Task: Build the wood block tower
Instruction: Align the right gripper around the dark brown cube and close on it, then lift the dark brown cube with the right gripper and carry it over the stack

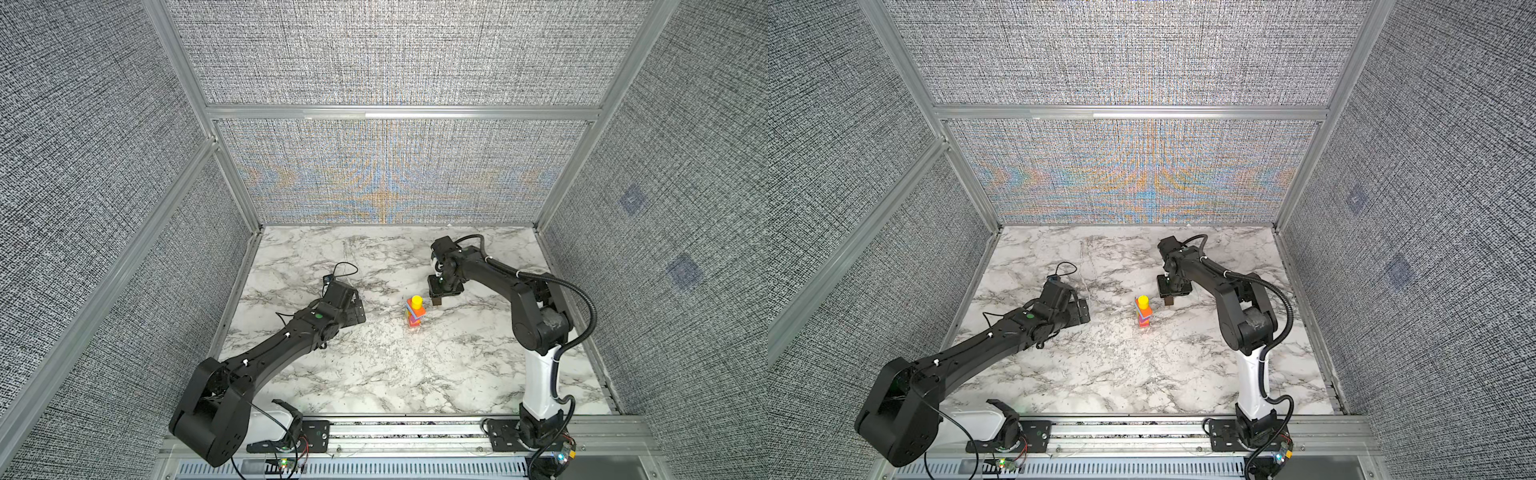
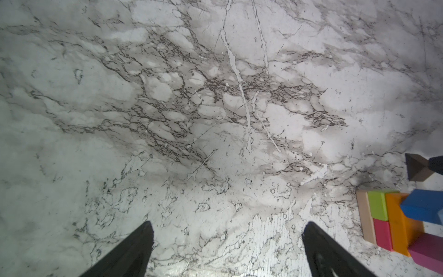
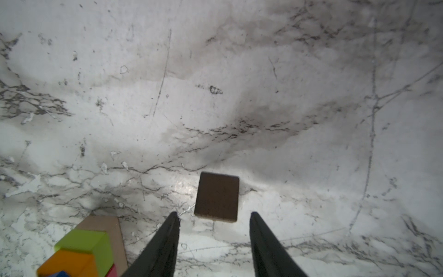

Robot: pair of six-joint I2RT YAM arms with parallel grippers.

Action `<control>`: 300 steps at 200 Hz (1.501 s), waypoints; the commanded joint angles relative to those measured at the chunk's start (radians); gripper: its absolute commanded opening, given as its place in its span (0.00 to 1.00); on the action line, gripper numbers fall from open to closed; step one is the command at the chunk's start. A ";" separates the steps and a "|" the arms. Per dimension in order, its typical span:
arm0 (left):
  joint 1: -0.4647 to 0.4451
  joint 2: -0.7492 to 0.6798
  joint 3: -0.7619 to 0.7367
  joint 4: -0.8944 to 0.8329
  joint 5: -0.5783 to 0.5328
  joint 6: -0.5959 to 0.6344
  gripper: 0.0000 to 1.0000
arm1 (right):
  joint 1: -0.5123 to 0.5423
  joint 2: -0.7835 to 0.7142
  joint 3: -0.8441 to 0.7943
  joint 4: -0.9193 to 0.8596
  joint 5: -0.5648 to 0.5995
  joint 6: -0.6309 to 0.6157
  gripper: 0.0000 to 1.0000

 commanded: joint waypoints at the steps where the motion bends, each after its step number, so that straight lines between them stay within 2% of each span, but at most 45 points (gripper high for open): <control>1: 0.001 0.009 0.006 0.019 -0.013 0.016 0.99 | 0.005 0.012 0.016 -0.028 0.028 -0.010 0.49; 79: 0.003 0.029 0.004 0.030 -0.011 0.016 0.99 | 0.022 0.040 0.033 -0.039 0.049 -0.014 0.40; 174: 0.003 0.025 -0.003 0.032 -0.008 0.014 0.99 | 0.028 0.045 0.022 -0.039 0.064 0.000 0.40; 224: 0.003 0.019 -0.003 0.029 -0.007 0.014 0.99 | 0.034 0.037 0.017 -0.051 0.088 -0.001 0.31; 300: 0.003 -0.005 0.001 0.008 -0.001 0.014 0.99 | 0.040 -0.015 0.016 -0.072 0.091 -0.005 0.29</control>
